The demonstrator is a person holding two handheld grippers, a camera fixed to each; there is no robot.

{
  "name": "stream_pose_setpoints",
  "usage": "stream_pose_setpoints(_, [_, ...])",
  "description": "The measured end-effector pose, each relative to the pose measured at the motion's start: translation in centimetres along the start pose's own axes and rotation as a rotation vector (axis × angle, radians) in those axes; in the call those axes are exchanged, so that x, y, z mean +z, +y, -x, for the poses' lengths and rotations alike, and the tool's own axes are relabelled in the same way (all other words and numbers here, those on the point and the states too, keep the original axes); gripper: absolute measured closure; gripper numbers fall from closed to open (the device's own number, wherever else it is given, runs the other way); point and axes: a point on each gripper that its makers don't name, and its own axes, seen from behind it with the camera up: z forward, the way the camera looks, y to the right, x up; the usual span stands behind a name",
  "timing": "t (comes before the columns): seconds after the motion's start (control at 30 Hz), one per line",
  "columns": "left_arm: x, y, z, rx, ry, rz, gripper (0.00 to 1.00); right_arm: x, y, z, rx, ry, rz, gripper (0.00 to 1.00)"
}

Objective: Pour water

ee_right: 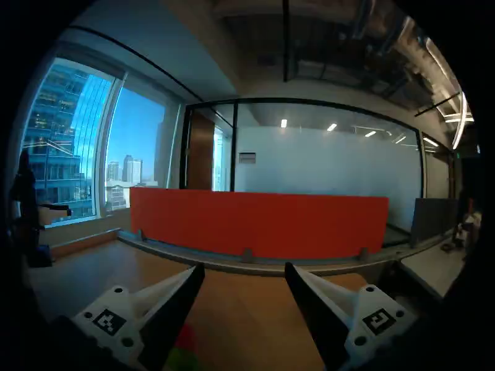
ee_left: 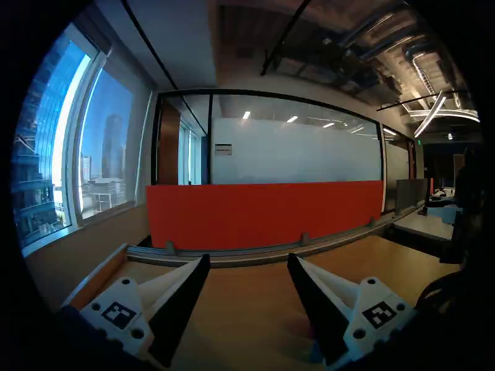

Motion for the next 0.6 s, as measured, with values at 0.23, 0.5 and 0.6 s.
stream_pose_setpoints(0.23, [0.4, 2.4, 0.0, 0.009, -0.004, 0.103, 0.07, -0.4, -2.1, -0.1, 0.003, 0.004, -0.122, 0.0])
stream_pose_setpoints(0.5, [0.2, 5.0, 0.0, 0.0, -0.008, 0.218, 0.07, -1.2, -4.6, -0.9, 0.014, 0.015, -0.248, 0.0])
stream_pose_setpoints(0.6, [0.1, 5.4, 0.4, 0.015, -0.013, 0.235, 0.07, -1.4, -5.2, -1.0, 0.003, 0.017, -0.274, 0.0])
